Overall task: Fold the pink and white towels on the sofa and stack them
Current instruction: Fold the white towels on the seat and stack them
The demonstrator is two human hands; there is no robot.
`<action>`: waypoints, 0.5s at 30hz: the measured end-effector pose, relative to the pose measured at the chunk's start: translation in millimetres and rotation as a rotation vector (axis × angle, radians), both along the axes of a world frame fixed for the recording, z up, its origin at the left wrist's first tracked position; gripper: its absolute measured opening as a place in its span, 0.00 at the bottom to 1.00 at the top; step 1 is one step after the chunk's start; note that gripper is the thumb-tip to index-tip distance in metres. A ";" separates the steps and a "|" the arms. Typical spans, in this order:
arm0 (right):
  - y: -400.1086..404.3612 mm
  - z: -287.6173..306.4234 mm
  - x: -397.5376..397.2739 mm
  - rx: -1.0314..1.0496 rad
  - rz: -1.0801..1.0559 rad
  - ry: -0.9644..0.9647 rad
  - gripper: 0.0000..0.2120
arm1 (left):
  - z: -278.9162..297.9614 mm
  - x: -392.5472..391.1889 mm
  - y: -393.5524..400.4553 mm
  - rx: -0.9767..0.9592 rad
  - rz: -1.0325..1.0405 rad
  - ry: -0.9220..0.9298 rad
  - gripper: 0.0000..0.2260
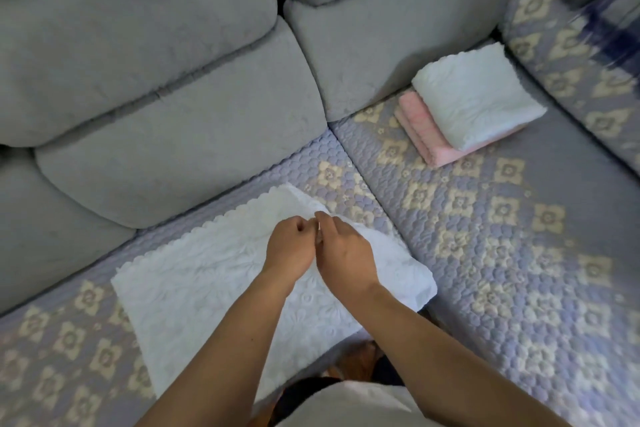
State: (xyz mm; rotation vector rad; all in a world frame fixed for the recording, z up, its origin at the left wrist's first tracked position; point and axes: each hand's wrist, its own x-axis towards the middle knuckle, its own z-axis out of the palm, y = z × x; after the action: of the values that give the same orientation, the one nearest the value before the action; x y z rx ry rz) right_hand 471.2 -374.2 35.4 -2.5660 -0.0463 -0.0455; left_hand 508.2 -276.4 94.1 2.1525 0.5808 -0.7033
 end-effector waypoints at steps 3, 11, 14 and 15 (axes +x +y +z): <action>-4.2 30.9 -6.7 -0.059 -0.146 -0.006 0.20 | 33.6 -12.3 -1.0 -0.151 0.144 -0.024 0.14; -47.6 63.8 -26.1 -0.113 -0.425 0.049 0.15 | 96.6 -15.2 35.3 -0.710 0.668 0.081 0.05; -73.7 59.9 -35.8 -0.121 -0.508 0.118 0.14 | 112.2 -15.3 50.4 -0.750 0.665 0.058 0.06; -80.2 59.0 -38.6 -0.120 -0.530 0.137 0.14 | 116.1 -16.3 54.7 -0.760 0.655 0.052 0.06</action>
State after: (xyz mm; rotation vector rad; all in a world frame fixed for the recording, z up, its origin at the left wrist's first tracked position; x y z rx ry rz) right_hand 432.6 -454.4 94.4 -2.6204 0.7010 -0.0683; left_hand 491.9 -221.6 210.2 1.1477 0.8254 -0.4934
